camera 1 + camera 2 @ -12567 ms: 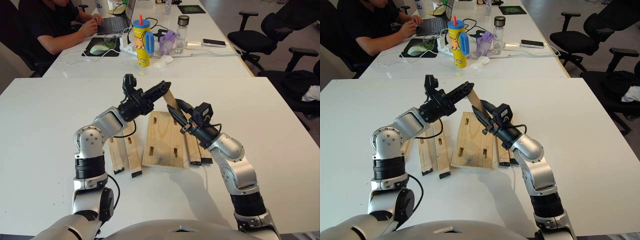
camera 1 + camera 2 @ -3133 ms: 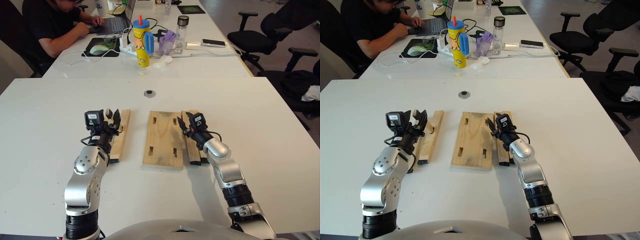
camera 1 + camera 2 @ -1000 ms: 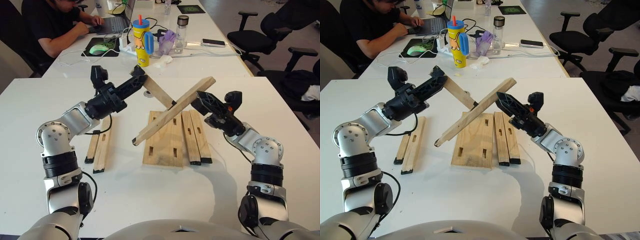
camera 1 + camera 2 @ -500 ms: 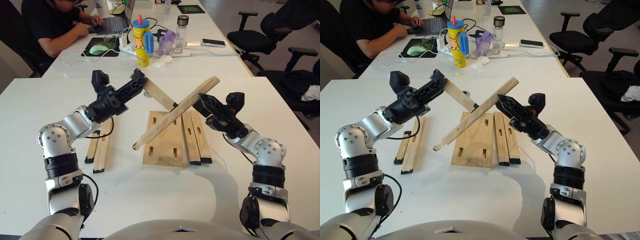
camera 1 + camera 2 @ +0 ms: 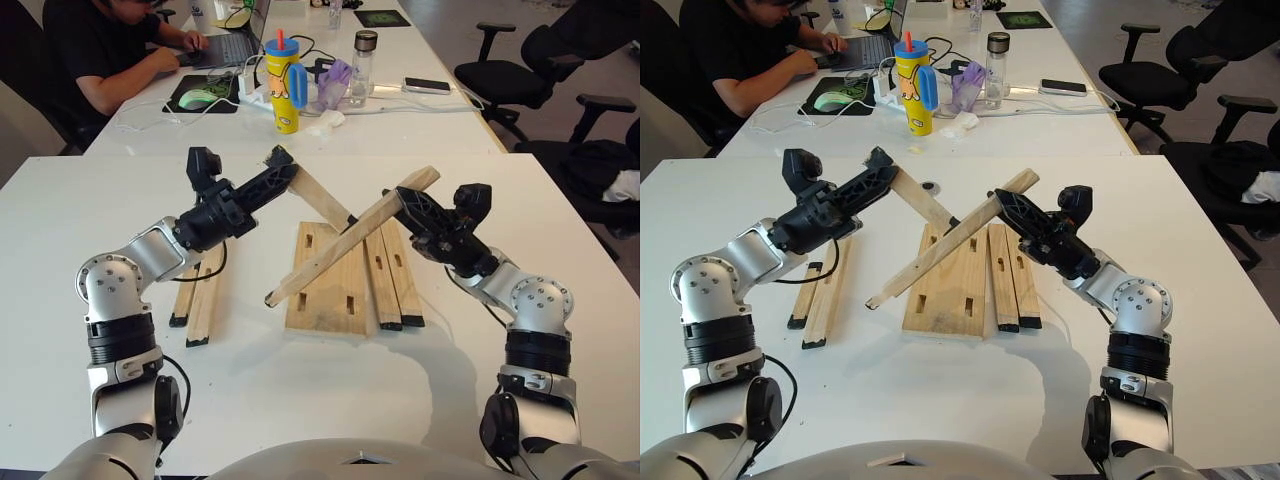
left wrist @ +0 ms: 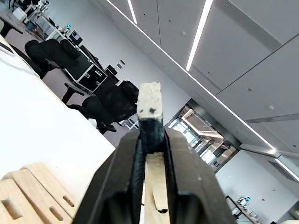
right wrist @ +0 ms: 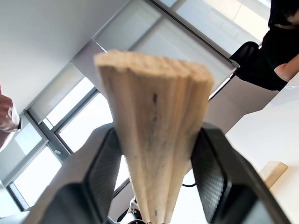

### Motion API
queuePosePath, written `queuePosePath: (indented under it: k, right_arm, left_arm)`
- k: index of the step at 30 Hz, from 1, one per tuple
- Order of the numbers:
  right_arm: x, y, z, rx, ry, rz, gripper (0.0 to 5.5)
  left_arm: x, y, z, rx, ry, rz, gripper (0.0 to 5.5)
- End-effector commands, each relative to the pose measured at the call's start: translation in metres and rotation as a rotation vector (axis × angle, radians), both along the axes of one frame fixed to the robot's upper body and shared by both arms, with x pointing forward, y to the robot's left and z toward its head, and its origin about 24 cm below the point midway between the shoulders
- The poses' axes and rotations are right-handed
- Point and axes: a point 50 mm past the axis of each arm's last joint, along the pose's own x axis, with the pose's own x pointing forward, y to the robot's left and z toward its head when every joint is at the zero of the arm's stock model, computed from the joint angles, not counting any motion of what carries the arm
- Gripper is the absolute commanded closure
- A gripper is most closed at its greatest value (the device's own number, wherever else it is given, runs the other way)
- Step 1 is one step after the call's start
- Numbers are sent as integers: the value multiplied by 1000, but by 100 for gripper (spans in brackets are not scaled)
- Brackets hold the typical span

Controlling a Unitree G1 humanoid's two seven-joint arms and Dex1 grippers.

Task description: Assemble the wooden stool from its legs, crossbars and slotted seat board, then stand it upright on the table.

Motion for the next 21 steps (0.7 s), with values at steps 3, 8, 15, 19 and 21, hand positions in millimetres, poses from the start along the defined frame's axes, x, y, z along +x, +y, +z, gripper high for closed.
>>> queuePosePath:
  k: [3,8,15,19,21]
  right_arm:
    - [-5,-10,0,-26,-7,-29,344]
    - [-13,-25,-6,-119,2,-39,344]
    - [-9,-69,25,-302,-149,-121,344]
    - [-4,-94,48,-394,-216,-159,344]
    - [1,-113,60,-427,-239,-213,344]
  left_arm:
    - [11,7,-1,-79,46,108,392]
    - [24,54,6,-138,50,355,344]
    - [-20,18,-63,574,-125,89,344]
    - [-52,-19,-92,751,-355,-180,344]
    - [-60,-32,-100,830,-520,-297,344]
